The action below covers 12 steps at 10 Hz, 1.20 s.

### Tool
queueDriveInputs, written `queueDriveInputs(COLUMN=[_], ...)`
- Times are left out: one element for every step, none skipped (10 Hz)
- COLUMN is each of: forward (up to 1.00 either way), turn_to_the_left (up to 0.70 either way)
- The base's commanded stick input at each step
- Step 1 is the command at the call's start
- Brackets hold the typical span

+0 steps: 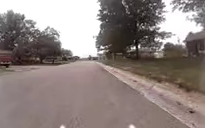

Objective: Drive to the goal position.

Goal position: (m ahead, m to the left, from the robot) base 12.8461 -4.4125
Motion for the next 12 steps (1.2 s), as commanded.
queueDriveInputs(forward=[0.50, 0.50, 0.50, 0.50, 0.50, 0.50, 0.50, 0.50, 0.50, 0.50, 0.50, 0.50], turn_to_the_left=[0.50, 0.45, 0.30, 0.15, 0.00, 0.00, 0.00, 0.00, 0.00, 0.00, 0.00, 0.00])
